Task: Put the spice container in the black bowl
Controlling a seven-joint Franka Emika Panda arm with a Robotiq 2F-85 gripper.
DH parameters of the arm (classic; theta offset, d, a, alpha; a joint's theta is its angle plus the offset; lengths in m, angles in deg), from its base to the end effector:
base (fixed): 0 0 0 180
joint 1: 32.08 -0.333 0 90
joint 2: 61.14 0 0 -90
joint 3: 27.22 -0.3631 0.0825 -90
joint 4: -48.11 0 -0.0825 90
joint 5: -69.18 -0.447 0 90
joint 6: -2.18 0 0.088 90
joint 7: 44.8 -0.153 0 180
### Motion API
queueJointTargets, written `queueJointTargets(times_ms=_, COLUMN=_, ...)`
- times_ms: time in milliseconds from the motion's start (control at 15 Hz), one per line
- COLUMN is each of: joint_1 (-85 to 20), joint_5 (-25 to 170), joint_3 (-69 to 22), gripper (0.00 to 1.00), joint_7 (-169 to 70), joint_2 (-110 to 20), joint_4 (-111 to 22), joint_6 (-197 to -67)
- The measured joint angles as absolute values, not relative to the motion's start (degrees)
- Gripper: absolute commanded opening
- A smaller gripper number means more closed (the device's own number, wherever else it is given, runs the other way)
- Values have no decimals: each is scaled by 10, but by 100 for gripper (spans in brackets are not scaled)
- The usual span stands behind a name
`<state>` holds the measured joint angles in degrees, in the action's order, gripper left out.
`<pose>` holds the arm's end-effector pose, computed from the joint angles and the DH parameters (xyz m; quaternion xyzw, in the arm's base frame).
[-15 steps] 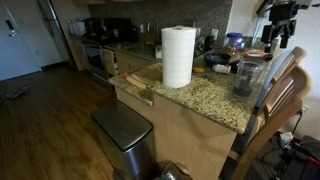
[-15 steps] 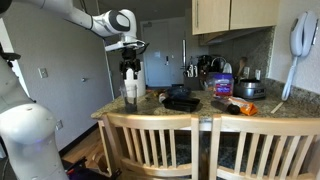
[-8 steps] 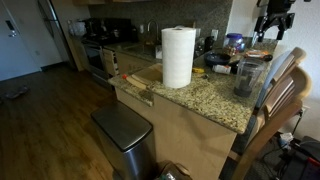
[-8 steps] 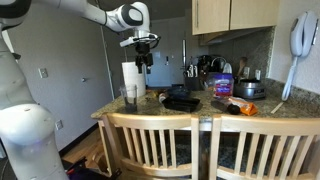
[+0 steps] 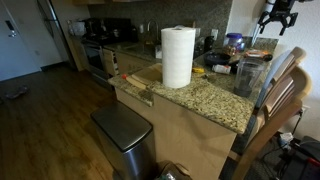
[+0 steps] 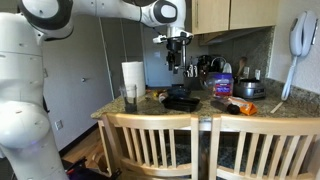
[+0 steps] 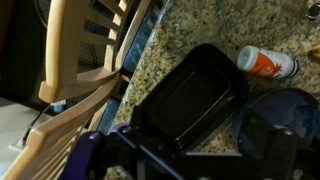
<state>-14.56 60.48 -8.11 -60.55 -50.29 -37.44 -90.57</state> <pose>0.5684 -0.3728 0.5548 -0.8945 0.4441 0.0180 0.0489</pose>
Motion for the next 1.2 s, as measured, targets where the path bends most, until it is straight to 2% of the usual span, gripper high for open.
queueJointTargets(times_ms=200, joint_1=-143, joint_5=586, joint_3=-83, gripper=100, joint_7=-628, joint_2=-481, joint_4=-344, joint_6=-875)
queueJointTargets(times_ms=533, joint_1=-132, joint_5=532, joint_3=-81, gripper=100, joint_7=-725, joint_2=-443, joint_4=-316, joint_6=-952)
queueJointTargets(times_ms=1000, joint_1=-6, joint_5=452, joint_3=-59, gripper=100, joint_7=-805, joint_2=-274, joint_4=-186, joint_6=-1029)
queueJointTargets(times_ms=1200, joint_1=14, joint_5=450, joint_3=-52, gripper=100, joint_7=-825, joint_2=-239, joint_4=-145, joint_6=-1029)
